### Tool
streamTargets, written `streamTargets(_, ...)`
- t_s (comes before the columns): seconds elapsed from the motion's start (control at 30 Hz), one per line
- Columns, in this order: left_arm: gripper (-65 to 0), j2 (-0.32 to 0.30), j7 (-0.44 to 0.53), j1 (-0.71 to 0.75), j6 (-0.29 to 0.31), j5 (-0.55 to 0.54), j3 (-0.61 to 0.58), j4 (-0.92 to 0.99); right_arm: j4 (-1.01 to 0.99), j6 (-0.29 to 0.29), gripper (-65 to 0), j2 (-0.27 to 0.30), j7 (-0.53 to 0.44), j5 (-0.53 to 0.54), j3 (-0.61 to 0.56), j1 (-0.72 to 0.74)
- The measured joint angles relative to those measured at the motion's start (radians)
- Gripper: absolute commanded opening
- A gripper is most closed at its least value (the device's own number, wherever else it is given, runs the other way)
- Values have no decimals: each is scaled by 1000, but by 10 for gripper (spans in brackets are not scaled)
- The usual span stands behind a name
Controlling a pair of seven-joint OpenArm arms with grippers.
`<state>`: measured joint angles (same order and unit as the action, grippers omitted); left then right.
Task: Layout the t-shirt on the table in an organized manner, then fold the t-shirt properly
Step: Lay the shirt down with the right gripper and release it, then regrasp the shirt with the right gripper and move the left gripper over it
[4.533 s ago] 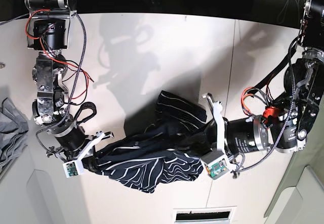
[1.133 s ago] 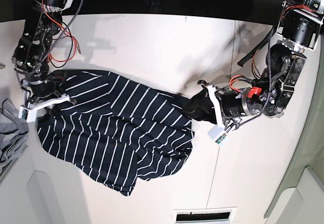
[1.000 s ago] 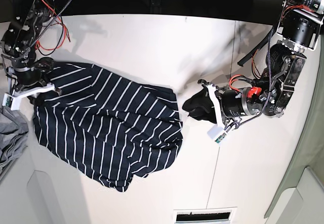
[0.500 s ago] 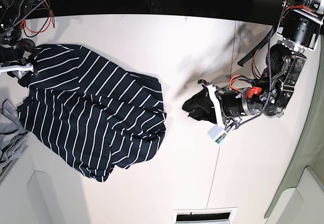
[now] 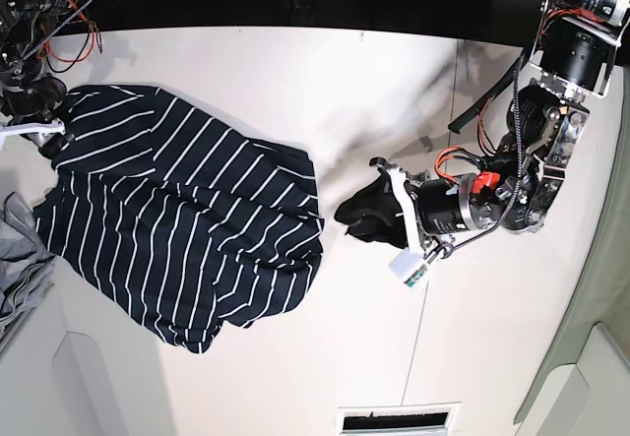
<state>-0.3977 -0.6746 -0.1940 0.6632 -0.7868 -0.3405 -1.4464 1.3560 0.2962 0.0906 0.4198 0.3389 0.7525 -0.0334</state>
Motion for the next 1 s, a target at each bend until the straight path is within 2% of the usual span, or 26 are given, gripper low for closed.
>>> streamTargets(0.07,-402,17,-15,2,0,7,0,0,-56,38,-389,9,0,34,0,33)
streamTargets(0.13,-402,21,-18,5,0,14,0,0,-75,76,-497,3,0,62,-2,50)
streamTargets(0.2,-402,21,-18,6,0,19,0,0,-76,145,-627,-9,0,110,-3,50)
streamTargets(0.23,-402,21,-17,6,0,19,0,0,-75,160,-650,-14,0,122,-8,47)
streamTargets(0.33,-402,21,-17,6,0,22,0,0,-75,181,-650,-34,0,153,-22,47)
streamTargets(0.43,-402,21,-17,6,0,31,0,0,-75,238,-650,-59,1,189,-47,47)
streamTargets(0.67,-402,21,-17,8,0,34,0,0,-72,243,-650,-113,7,204,-198,47)
streamTargets(0.83,-402,21,-17,8,0,38,0,0,-71,243,-650,-133,-5,104,-313,47)
streamTargets(0.93,-402,21,-17,8,0,38,0,0,-71,243,-438,-141,-37,60,-364,47)
streamTargets(1.0,-402,21,-17,8,0,38,0,0,-71,243,-350,-140,-42,50,-385,47)
